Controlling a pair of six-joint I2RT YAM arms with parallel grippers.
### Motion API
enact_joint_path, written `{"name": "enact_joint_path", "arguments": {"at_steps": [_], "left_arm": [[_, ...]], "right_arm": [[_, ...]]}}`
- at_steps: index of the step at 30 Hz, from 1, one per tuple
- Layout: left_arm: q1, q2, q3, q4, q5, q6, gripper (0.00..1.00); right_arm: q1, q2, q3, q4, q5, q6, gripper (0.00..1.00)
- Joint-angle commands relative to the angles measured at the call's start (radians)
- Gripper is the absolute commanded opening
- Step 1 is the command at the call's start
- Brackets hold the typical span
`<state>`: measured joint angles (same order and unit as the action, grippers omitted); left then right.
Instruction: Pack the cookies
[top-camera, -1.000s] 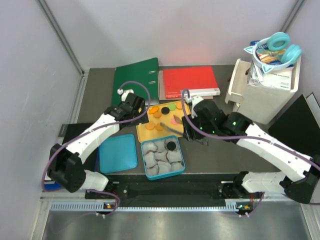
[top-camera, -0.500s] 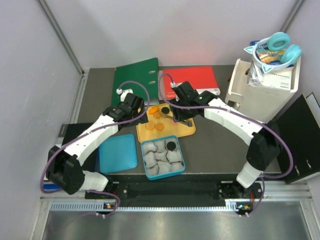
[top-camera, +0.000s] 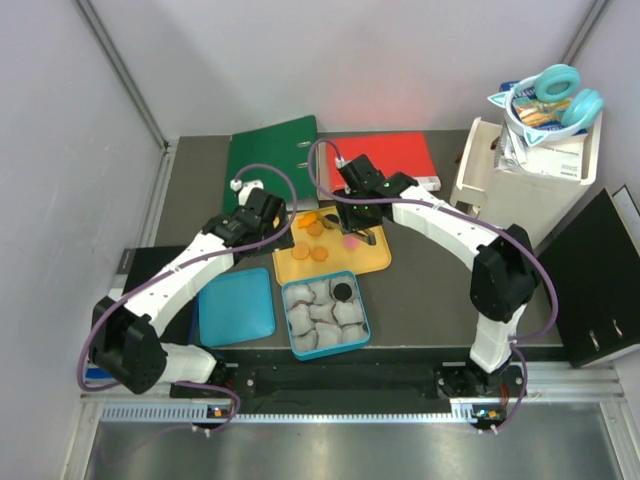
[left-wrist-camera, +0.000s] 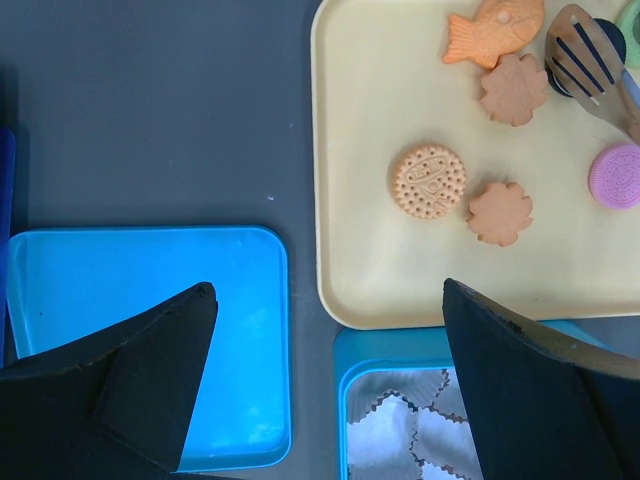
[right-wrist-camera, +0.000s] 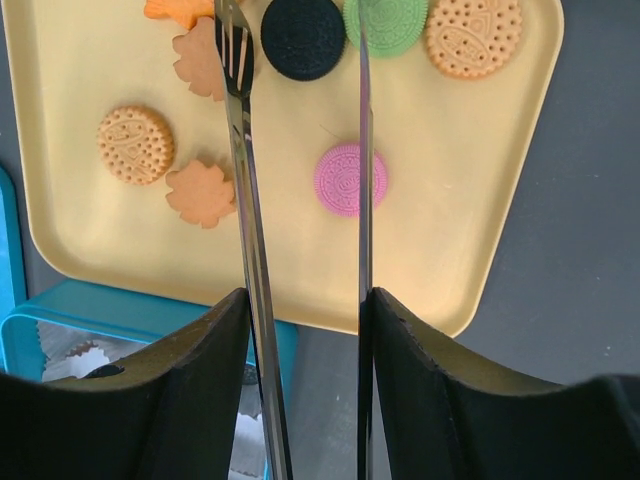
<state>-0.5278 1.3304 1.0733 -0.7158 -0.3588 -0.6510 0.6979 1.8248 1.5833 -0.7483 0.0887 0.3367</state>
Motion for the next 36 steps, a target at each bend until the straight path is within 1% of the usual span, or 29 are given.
{"name": "enact_joint_path", "arguments": {"at_steps": [1,5,14,23,31,36], "left_arm": [[0.003,-0.042,-0.012,-0.005,-0.023,0.011,0.99],[0.005,-0.039,-0.022,0.004,-0.017,0.007,0.99],[0.005,-0.033,-0.021,0.01,-0.005,0.001,0.99],[0.003,-0.031,-0.036,0.027,0.006,-0.006,0.99],[0.005,-0.02,-0.035,0.038,0.015,-0.006,0.99],[0.005,-0.013,-0.032,0.038,0.014,-0.004,0.99]], "right_arm": [[-0.006,-0.025,-0.032,0.058,-0.003,0.016,0.5],[-0.006,-0.028,-0.083,0.069,-0.007,0.03,0.49],[-0.001,-0.068,-0.108,0.044,-0.029,0.035,0.49],[0.023,-0.151,-0.16,0.021,-0.023,0.05,0.53],[0.023,-0.118,-0.143,0.009,-0.052,0.051,0.54],[0.022,-0.055,-0.102,0.004,-0.053,0.048,0.54]]}}
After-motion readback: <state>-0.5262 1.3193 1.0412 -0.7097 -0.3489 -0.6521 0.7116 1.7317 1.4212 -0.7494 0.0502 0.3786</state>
